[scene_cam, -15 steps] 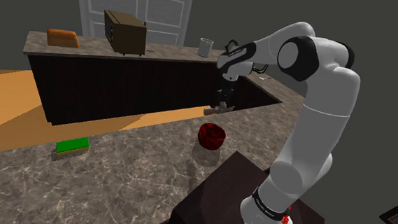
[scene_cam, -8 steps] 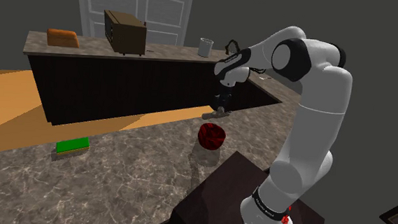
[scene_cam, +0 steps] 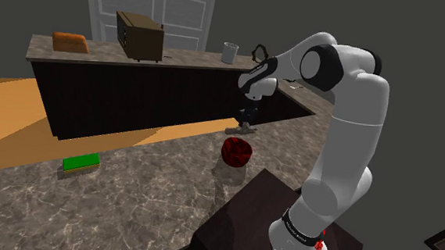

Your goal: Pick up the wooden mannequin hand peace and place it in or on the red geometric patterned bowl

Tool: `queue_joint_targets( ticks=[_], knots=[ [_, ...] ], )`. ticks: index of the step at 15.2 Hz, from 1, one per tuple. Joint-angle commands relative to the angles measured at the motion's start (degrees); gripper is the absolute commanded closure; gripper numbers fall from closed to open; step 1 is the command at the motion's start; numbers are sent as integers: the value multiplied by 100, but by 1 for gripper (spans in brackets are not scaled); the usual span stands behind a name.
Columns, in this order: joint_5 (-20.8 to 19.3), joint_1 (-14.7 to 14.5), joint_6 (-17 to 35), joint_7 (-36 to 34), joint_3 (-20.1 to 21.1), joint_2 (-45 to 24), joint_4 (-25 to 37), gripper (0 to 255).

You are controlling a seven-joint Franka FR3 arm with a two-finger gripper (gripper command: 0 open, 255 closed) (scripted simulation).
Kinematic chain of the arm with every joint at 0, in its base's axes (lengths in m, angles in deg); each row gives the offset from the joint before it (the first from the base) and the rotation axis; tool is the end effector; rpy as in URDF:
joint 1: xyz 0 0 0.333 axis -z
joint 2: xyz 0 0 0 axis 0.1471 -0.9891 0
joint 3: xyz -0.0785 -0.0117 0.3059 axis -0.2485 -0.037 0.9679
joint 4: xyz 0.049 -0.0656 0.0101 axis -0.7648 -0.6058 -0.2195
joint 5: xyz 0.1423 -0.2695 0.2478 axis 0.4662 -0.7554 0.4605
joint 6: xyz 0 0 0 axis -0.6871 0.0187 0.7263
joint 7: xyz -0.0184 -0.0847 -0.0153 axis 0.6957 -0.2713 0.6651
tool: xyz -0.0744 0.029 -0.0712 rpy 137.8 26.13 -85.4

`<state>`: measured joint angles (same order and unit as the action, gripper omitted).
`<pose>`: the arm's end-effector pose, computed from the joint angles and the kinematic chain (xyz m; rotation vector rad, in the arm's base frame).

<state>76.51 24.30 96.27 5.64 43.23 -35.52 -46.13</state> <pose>0.4984 -0.3200 0.2721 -3.0939 0.2503 0.1365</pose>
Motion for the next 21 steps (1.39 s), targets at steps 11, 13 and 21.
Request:
queue_joint_targets(
  ticks=[11, 13, 21],
  knots=[
    [-93, -31, -330, -62, -43, 210, 133, 0],
    [-168, -52, -634, -111, -74, 377, 279, 0],
    [-168, -51, -634, -111, -73, 377, 279, 0]
  ],
)
